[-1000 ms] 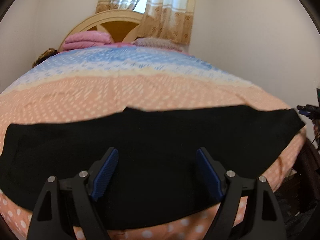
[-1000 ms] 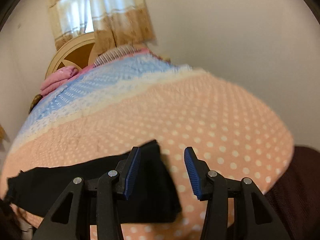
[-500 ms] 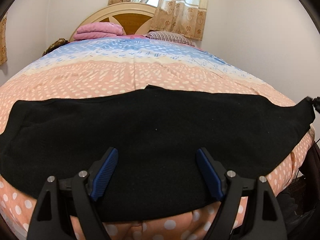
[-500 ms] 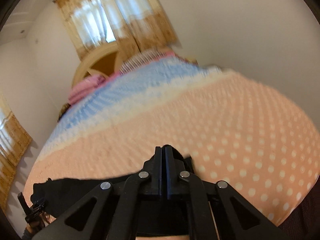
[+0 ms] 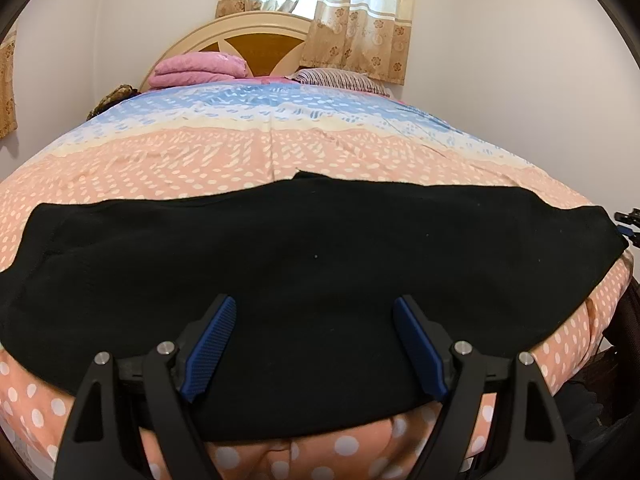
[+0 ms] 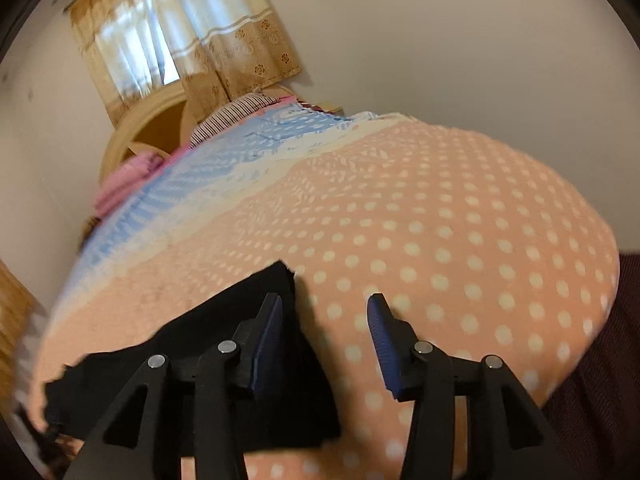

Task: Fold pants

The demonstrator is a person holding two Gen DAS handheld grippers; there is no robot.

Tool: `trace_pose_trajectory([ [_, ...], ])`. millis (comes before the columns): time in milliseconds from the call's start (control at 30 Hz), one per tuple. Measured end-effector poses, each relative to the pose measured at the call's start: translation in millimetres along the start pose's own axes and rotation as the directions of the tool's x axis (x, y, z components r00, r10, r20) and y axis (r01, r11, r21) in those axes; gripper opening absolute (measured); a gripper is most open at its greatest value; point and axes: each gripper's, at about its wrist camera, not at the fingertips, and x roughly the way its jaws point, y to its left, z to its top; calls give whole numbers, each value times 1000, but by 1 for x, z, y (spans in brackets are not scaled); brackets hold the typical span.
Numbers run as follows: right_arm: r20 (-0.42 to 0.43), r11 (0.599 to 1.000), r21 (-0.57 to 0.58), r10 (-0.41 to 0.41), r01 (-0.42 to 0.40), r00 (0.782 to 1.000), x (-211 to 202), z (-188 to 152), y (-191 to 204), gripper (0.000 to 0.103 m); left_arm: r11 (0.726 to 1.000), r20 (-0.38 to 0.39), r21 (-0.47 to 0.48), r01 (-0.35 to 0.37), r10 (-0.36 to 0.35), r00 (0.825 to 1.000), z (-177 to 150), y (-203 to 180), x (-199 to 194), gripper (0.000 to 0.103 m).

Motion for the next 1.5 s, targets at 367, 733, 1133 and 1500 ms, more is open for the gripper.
trace_pose_trajectory([
  [367,-10,967,-203,-159,154,987,-10,-27,25,46,997,10,29,-65,65,998,4,12,-11,85],
  [733,-65,898,-405,161,-173,985,-7,-22,192,46,988,60,-28,-155,156,986,10,59,-17,93],
  [1133,-470,738,-430,310,-521,827,127,-107,425,46,970,46,-78,-230,234,971,-2,93,-18,93],
  [1500,-620,721,-380,267,-580,738,182,-166,525,45,968,56,-57,-245,248,967,-4,88,-14,99],
])
